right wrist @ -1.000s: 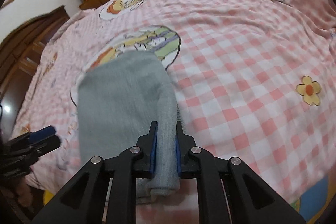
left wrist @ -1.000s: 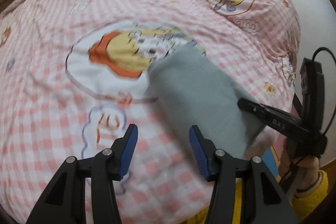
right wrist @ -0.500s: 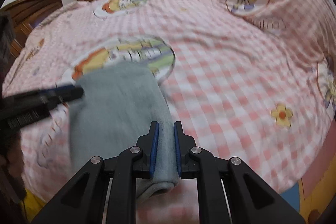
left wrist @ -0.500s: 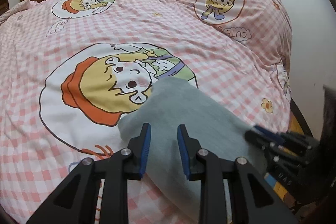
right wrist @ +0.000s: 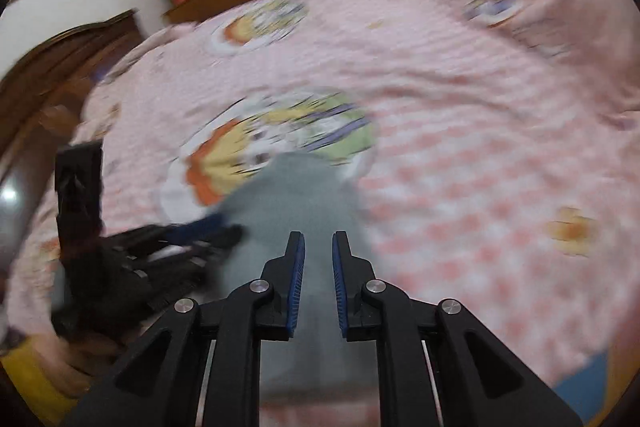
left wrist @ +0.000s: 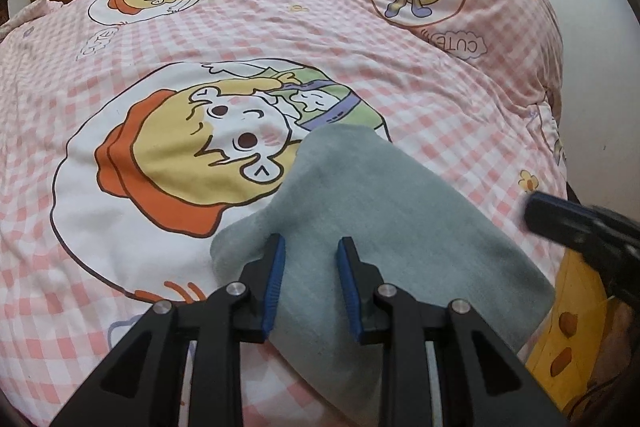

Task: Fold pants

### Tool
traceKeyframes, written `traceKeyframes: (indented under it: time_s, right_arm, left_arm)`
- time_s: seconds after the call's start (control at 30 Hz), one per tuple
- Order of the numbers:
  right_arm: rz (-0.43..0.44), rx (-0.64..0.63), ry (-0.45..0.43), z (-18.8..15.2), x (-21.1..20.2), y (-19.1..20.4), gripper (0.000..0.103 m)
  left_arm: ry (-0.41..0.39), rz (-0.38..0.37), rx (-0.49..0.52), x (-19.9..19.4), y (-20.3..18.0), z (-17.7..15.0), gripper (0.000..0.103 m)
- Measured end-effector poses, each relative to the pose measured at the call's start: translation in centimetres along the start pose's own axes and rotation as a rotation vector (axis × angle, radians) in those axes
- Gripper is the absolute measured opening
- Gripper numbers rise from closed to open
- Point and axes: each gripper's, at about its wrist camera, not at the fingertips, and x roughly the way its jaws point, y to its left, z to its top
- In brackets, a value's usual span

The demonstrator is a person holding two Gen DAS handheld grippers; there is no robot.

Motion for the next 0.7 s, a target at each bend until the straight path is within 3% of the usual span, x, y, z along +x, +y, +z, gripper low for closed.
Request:
traceKeyframes:
  time_s: [0.07,0.2,0.23,0.37,0.47,0.57,0.63,0.7]
  right_arm:
    - [0.014,-0.028,0.031,1.1,2.8,0.6,0.015]
    - [-0.138,-0.13,0.086,1.0,8.3,0.4,0.014]
    - [-0.135,-0.143,0.071,0.6,8.9,0.1,0.014]
    - [-0.139,-0.118,0.019,0.0,7.0,-0.3,0.014]
    - [-0.163,-0.121,-0.011,-0.4,4.1,-0.4,0.014]
    - [-0.1,-0.118,-0.039,-1.3,1.0,-0.7,0.014]
    - [-0.071,-0.102,-0.035,-1.4,0.3,-1.2,0.016]
    - [-0.047,-0.081,-0.012,-1.4,0.4,-1.9,0.037]
  left_arm:
    - [-0.004,0.006,0.0,0.0,-0.1,-0.1,0.027]
    - [0.002,0.018,0.004,0.3,-0.2,-0.2,0.027]
    - [0.006,0.027,0.008,0.4,-0.2,-0.2,0.027]
    - [0.012,0.028,0.004,0.0,-0.3,-0.4,0.027]
    - [-0.001,-0.032,-0.023,-2.2,-0.4,-0.9,0.027]
    - [-0.011,-0.12,-0.046,-4.6,-0.9,-2.3,0.027]
    - [-0.014,-0.124,-0.054,-5.4,-1.4,-3.4,0.027]
    - [-0.003,-0.127,-0.113,-5.6,-1.3,-4.3,0.031]
